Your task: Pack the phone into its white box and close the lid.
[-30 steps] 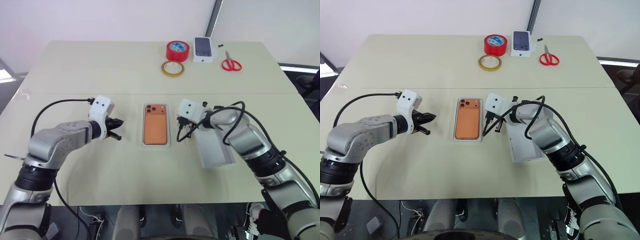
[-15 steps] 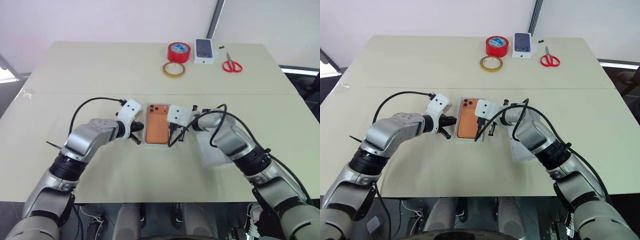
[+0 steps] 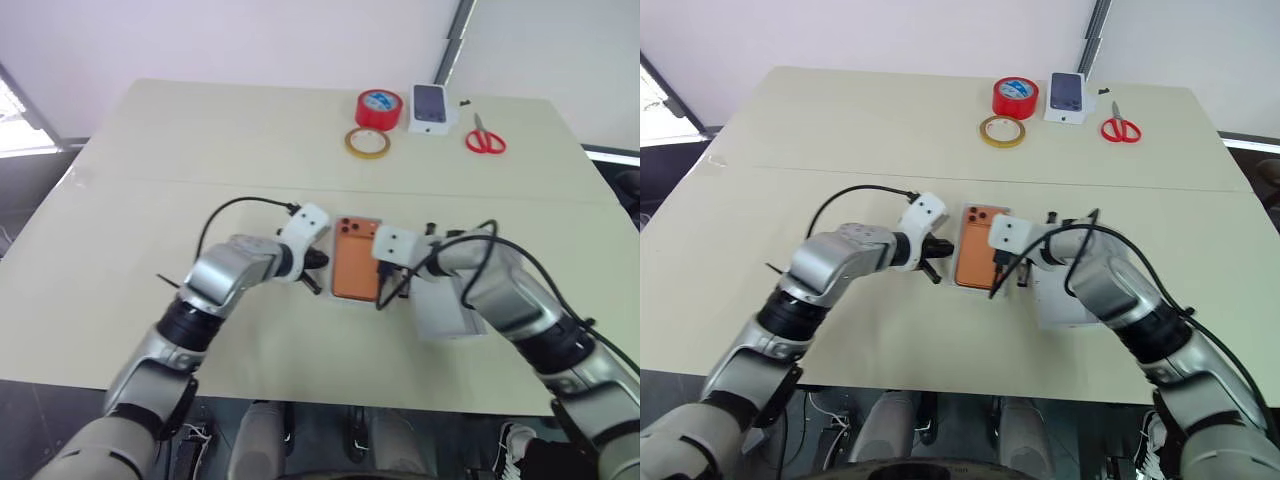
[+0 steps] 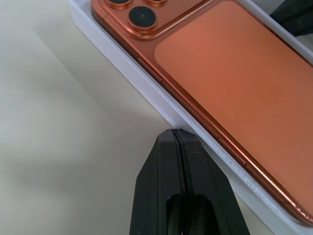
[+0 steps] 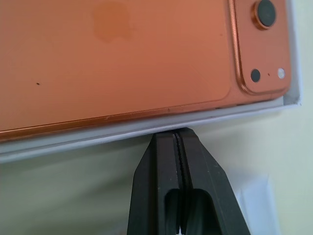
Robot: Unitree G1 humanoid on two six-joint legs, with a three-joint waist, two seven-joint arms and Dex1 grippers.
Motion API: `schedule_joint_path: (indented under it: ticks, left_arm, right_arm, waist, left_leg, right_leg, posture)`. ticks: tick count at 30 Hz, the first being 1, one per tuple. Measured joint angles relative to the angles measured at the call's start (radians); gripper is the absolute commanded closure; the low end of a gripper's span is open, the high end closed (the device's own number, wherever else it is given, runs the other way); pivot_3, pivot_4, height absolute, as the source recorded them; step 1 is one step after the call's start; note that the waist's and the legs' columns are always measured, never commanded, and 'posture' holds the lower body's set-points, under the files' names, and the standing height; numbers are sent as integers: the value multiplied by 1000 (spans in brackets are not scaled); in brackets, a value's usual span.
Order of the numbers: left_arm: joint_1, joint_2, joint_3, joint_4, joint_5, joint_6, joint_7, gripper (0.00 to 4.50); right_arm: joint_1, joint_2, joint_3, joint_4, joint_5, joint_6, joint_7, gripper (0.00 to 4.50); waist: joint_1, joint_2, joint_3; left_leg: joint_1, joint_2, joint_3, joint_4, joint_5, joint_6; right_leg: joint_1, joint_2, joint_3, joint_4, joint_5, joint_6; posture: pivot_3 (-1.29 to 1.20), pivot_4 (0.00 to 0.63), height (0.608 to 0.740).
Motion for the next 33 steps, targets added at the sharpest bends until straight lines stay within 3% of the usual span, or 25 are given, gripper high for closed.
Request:
schedule_joint_path:
  ticks: [8,18,28,33]
  left_arm:
    - [-23,-81,-39,26,34,18,-54,4475]
    - [-29,-109,-44,50,43,18,-104,4475]
    - [-28,-99,-26,42,32,31,-133,4475]
    - [0,-33,51,-49,-8,36,-148,4475]
  right_arm:
    - [108,-97,-66,-109,0,55,27,4500]
    - [131,-121,-95,-116,0,74,28,4500]
    - [121,-168,-187,-143,92,68,91,4500]
    - [70,-191,-290,-174,218,201,140,4500]
  waist:
    - [0,1,0]
    - [-3,1,0]
    - [-5,1,0]
    - [-9,2,0]
  left_leg:
    - [0,-2,0,1,-2,3]
    - [0,-2,0,2,-2,4]
    - [0,-2,0,2,-2,4]
    - [1,0,0,2,-2,3]
  right_leg:
    - [1,-4,0,0,-1,1]
    - [1,-4,0,0,-1,1]
    - [0,-4,0,1,0,1]
    - [0,-3,0,2,0,1]
  posture:
    - [0,150,740]
    - [0,150,740]
    - [0,150,740]
    - [0,150,740]
